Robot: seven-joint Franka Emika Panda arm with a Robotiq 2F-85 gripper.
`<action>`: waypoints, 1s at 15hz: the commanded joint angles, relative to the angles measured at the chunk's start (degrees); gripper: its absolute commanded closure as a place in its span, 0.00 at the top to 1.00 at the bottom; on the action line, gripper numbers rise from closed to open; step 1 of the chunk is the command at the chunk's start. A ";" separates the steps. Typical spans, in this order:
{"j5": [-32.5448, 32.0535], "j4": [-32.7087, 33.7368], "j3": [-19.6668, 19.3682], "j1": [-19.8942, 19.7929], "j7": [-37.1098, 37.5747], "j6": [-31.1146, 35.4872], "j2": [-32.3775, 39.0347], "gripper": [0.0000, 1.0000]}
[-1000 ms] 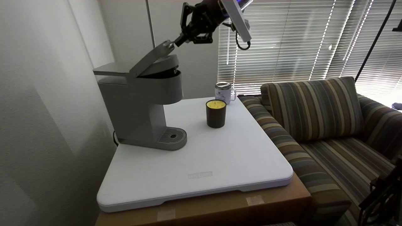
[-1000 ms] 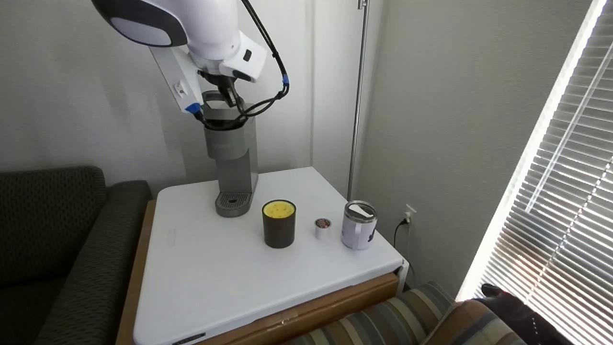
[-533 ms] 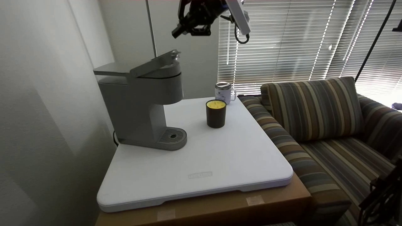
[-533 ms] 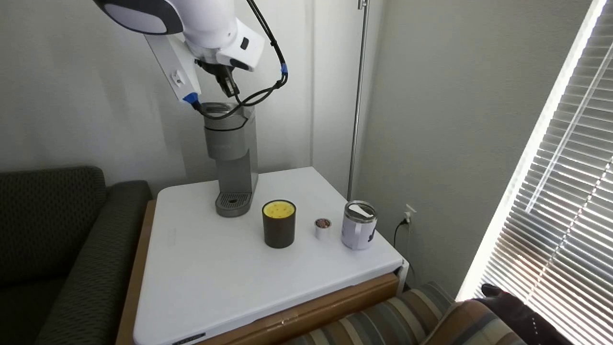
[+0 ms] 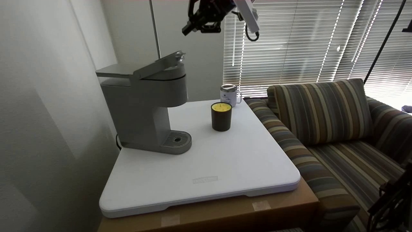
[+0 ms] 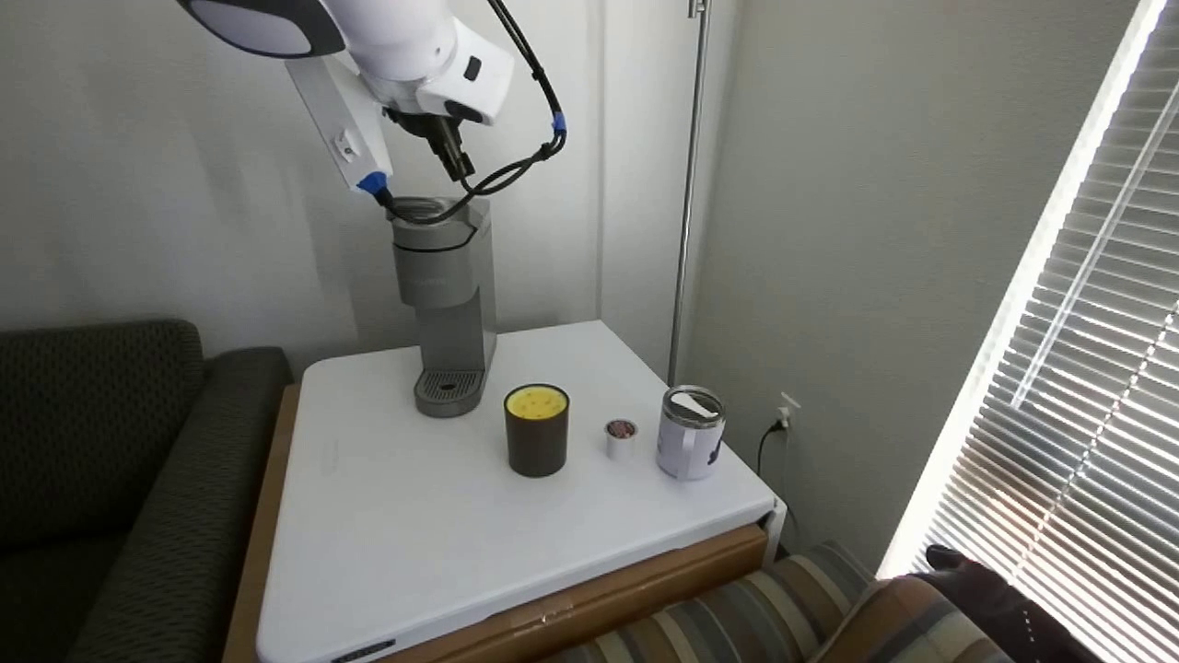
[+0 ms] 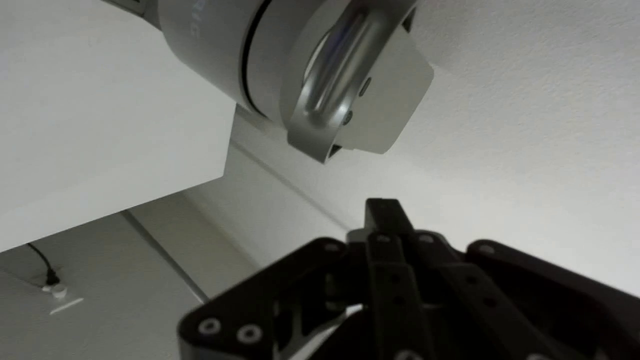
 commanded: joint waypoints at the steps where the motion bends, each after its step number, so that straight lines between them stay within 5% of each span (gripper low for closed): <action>1: -0.94 -4.10 -0.82 0.62 2.25 3.91 -2.11 0.00; 8: -11.82 -9.37 -2.12 2.43 14.14 2.45 -1.87 0.00; 15: -10.22 -7.71 0.12 1.82 12.38 0.62 -0.95 0.00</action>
